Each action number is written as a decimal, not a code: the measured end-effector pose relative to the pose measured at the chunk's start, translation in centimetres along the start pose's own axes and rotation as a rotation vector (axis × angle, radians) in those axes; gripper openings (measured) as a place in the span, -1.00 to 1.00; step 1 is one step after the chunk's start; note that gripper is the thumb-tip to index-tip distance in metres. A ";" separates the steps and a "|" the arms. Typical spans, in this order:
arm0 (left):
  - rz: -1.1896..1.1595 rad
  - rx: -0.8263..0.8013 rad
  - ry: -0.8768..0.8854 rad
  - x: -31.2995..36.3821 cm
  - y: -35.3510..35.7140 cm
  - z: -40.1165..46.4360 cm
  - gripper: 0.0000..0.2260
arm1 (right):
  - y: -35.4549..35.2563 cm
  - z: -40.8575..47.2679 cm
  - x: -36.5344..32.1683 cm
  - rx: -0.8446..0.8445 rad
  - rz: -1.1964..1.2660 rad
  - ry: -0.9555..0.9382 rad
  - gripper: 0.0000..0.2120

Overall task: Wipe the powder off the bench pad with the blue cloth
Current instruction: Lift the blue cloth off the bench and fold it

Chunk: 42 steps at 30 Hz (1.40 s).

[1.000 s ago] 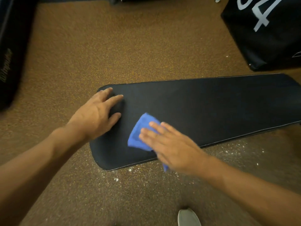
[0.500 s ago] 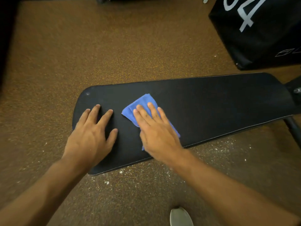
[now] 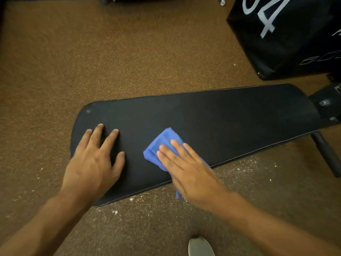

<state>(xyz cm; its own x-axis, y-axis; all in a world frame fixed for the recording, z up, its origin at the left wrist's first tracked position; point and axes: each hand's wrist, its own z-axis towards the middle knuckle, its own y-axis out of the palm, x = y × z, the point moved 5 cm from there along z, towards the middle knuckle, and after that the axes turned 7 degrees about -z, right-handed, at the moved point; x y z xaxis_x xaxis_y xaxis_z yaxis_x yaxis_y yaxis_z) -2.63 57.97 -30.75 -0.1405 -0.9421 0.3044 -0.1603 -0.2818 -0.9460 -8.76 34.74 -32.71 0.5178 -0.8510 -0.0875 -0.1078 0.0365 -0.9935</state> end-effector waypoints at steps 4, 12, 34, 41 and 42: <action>-0.065 -0.010 0.020 1.2 -1.0 0.8 -0.39 | -0.1 0.6 3.3 -0.017 -0.079 -0.138 -0.43; -0.285 -0.125 0.297 9.8 -0.9 4.9 -0.54 | -3.9 1.3 3.5 0.116 0.189 -0.054 -0.57; -0.250 -0.329 0.133 12.2 0.0 8.8 -0.84 | -4.3 -3.8 8.3 0.037 0.504 0.679 -0.90; -0.267 -0.314 0.191 13.0 -2.0 8.5 -0.85 | -5.8 -4.6 8.5 0.073 0.603 0.733 -0.86; -0.271 -0.311 0.220 13.5 -3.0 8.4 -0.85 | -6.7 -5.1 8.4 0.094 0.610 0.737 -0.86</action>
<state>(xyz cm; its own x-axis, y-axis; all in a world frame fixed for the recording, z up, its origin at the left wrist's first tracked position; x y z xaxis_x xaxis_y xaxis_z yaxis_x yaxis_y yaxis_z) 4.16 44.62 -24.71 -0.2519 -0.7714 0.5844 -0.5005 -0.4130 -0.7609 -8.00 24.73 -26.38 -0.2725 -0.7856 -0.5555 -0.0970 0.5968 -0.7965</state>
